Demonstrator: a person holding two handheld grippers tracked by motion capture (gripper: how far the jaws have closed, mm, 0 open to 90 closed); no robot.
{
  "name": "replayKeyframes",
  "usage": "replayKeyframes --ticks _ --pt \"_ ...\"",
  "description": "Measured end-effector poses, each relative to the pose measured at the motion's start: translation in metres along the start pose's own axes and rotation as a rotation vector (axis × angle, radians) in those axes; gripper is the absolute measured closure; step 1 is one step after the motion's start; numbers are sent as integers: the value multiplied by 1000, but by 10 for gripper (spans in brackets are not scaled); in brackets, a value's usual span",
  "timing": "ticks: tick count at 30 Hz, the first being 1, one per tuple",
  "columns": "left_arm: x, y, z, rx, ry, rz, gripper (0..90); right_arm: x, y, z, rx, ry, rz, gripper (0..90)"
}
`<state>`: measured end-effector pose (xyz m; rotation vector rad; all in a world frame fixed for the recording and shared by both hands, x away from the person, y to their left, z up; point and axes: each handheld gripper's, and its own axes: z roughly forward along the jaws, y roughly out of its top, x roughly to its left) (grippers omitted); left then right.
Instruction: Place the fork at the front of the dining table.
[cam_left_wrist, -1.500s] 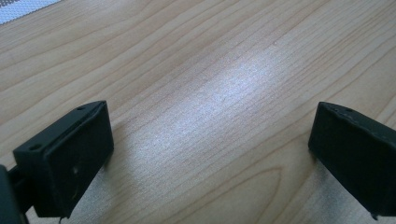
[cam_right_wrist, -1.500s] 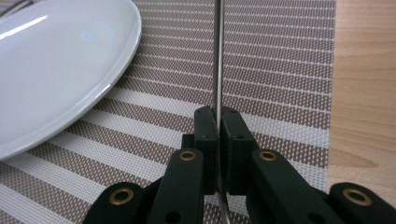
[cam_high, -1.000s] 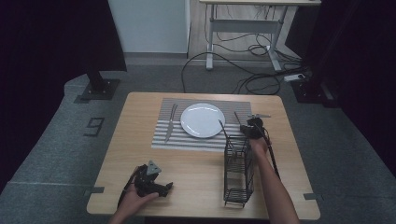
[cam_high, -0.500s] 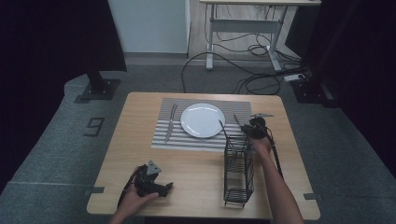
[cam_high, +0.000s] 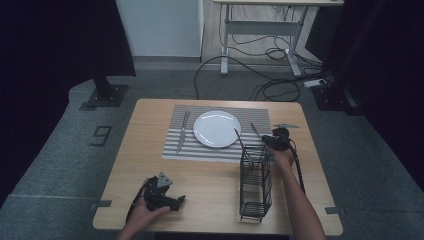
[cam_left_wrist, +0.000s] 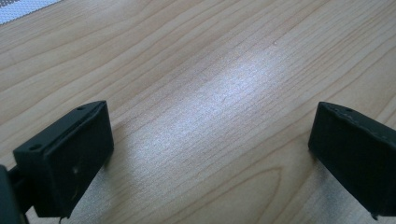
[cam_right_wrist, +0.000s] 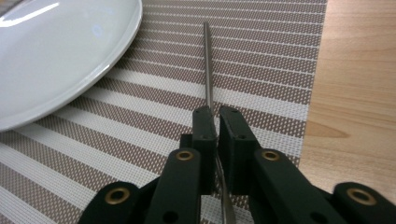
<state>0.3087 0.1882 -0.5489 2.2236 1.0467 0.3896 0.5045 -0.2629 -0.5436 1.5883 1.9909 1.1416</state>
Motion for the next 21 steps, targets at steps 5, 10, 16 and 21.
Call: replayKeyframes --ticks 5,10,16,21 --pt "0 0 0 0 0 0 0 -3 2 -3 -7 -32 -19 770" --pt "0 0 0 0 0 0 0 -8 -1 -2 19 -57 -28 770" --pt "0 0 0 0 0 -1 0 -4 -1 -17 -39 -18 -60 731" --pt "0 0 0 0 0 0 0 -1 -7 -26 -6 4 -103 750"
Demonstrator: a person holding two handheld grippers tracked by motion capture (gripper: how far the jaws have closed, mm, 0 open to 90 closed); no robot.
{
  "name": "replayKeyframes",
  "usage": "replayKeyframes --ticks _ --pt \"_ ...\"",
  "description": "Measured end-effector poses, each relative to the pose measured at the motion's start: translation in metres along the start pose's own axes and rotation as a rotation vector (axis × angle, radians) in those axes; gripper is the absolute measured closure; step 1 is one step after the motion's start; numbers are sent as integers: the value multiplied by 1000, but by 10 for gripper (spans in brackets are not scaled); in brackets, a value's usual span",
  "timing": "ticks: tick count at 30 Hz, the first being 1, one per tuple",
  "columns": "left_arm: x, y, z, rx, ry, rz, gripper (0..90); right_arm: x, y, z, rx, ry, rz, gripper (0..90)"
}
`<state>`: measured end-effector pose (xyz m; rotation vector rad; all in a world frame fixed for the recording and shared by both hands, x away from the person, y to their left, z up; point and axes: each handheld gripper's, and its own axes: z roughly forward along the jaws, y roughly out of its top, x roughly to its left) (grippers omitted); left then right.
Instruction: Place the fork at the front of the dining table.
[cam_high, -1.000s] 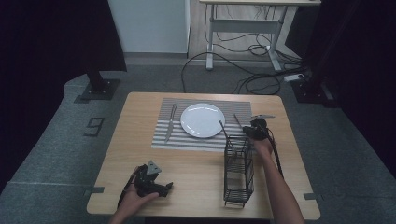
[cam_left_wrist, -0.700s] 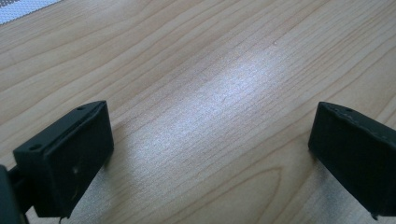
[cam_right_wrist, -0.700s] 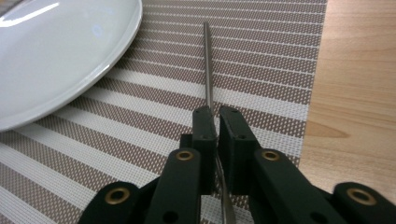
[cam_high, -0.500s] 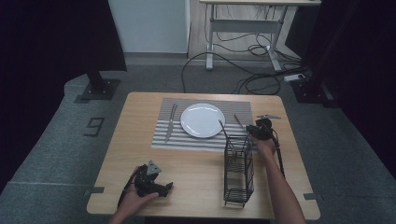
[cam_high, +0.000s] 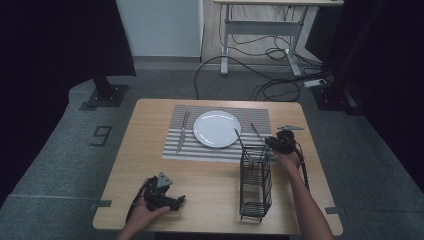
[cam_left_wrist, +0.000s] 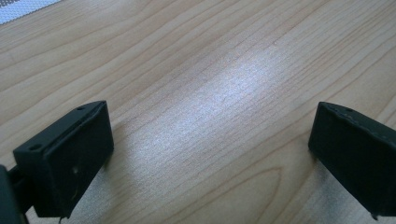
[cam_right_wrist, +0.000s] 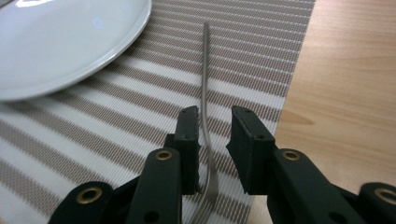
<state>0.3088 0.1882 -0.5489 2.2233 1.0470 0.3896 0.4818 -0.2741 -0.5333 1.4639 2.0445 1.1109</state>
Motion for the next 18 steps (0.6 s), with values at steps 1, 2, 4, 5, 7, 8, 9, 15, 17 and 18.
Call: replayKeyframes --ticks 1,2,4,5,7,8,9,15,17,18 --pt "0 0 0 0 0 0 0 0 -2 -1 -4 6 -3 791" --pt "0 0 0 0 0 0 0 0 -3 -2 -1 11 2 832" --pt "0 0 0 0 0 0 0 0 -5 -3 3 15 5 867" --pt "0 0 0 0 0 0 0 -3 -8 -2 5 29 34 868" --pt "0 0 0 0 0 0 0 -6 -9 -3 -1 37 58 871" --pt "0 0 0 0 0 0 0 -6 -9 -3 2 27 57 873" --pt "0 0 0 0 0 0 0 -7 -10 -2 6 18 62 872" --pt "0 0 0 0 0 0 0 -17 -15 2 14 -5 125 795" --pt "0 0 0 0 0 0 0 -20 -17 2 5 14 167 792" --pt "0 0 0 0 0 0 0 -21 -18 2 -1 15 167 791"
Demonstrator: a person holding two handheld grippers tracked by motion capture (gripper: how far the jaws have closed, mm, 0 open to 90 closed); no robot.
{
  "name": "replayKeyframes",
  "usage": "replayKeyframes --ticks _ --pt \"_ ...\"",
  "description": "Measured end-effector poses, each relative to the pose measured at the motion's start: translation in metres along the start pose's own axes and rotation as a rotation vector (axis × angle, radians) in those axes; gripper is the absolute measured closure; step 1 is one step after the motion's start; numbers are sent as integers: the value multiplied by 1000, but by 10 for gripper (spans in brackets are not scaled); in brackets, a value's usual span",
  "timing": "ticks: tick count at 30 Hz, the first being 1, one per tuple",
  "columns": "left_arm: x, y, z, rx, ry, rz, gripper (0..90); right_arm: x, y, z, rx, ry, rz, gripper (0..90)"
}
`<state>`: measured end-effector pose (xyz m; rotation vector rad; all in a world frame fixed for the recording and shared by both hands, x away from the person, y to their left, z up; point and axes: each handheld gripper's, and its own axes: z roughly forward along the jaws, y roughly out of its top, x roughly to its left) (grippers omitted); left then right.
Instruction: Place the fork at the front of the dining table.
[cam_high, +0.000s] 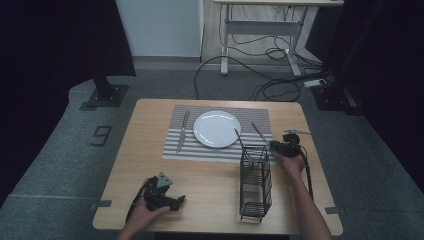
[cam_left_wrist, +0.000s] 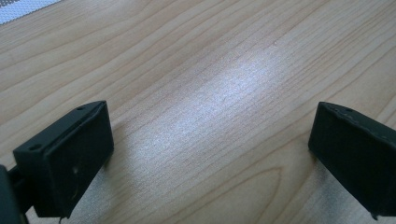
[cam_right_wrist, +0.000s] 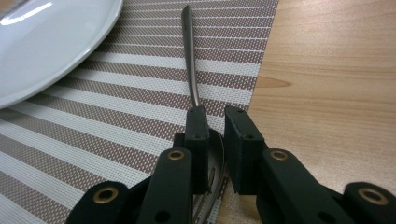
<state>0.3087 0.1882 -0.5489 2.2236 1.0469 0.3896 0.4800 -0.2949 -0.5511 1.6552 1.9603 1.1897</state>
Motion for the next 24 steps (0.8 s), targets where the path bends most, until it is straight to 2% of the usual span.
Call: replayKeyframes --ticks 6,9,10,12,14,17,20,21,24 --pt "0 0 0 -2 0 0 0 0 -5 -6 -1 26 -6 715" --pt "0 0 0 -2 0 0 0 0 -5 -15 8 54 -7 691" --pt "0 0 0 -2 0 0 0 1 -6 -22 8 77 -4 685" --pt "0 0 0 -1 0 0 0 2 -7 -27 7 78 -6 680" --pt "0 0 0 -2 0 1 0 2 -11 -40 3 72 -29 636" --pt "0 0 0 -2 0 1 0 1 -19 -48 15 55 -75 636" --pt "0 0 0 -1 0 2 0 2 -23 -50 30 75 -96 644" --pt "0 0 0 0 0 3 0 5 -27 -50 23 73 -124 671" --pt "0 0 0 0 0 3 0 10 -25 -45 13 68 -136 708"
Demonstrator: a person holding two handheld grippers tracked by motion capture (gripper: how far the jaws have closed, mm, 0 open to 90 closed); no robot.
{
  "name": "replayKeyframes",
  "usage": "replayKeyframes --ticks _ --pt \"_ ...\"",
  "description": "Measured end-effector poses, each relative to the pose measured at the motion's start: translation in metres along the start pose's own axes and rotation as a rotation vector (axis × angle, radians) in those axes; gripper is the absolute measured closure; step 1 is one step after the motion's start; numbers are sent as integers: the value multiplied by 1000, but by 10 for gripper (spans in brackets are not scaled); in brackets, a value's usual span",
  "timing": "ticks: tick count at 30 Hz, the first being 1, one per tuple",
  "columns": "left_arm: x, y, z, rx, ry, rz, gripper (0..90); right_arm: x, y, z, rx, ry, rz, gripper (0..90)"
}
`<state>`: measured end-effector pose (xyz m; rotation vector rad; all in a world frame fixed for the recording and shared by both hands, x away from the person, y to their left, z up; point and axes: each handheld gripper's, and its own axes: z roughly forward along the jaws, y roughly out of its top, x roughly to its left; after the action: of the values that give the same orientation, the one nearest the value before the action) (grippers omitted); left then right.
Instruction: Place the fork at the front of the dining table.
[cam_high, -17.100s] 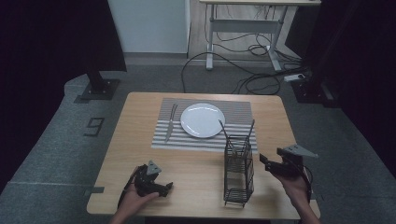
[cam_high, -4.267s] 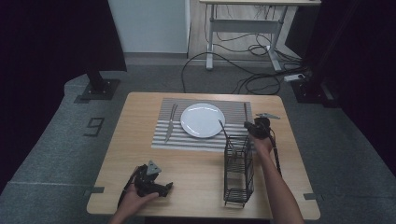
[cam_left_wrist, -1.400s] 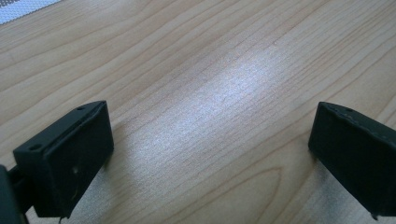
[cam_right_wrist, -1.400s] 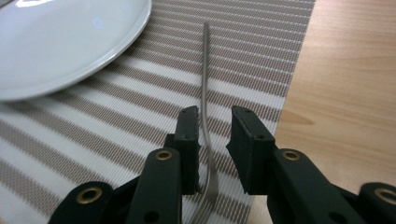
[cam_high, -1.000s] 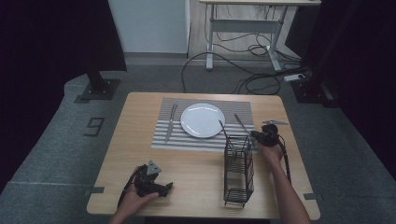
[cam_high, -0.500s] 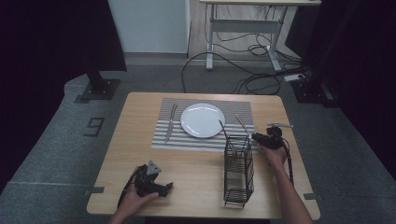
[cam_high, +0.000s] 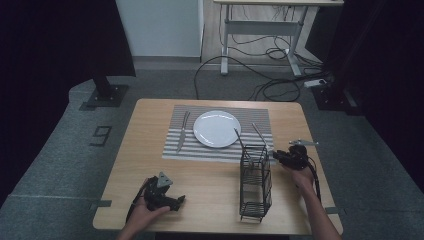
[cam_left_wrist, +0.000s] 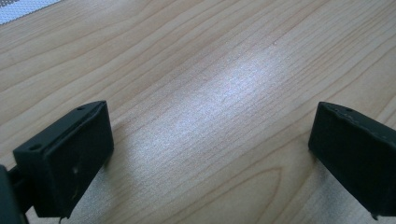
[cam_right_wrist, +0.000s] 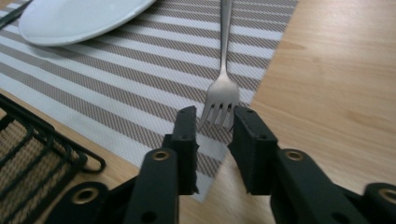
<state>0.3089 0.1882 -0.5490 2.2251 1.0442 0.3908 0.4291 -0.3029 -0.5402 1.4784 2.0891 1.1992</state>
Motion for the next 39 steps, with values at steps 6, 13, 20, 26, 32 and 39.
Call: replayKeyframes --ticks 6,13,20,26,32,39 --pt "0 0 0 -2 0 -2 0 13 10 19 4 12 -17 702" --pt "0 0 0 0 0 0 0 14 14 32 -23 115 14 671" --pt "0 0 0 -2 0 -2 0 9 13 4 -91 159 50 600" --pt "0 0 0 -2 0 -2 0 21 1 -44 -159 80 4 542" --pt "0 0 0 -2 0 -2 0 35 -22 -80 -199 55 -17 499" --pt "0 0 0 -2 0 -2 0 39 -51 -95 -213 64 -18 467"
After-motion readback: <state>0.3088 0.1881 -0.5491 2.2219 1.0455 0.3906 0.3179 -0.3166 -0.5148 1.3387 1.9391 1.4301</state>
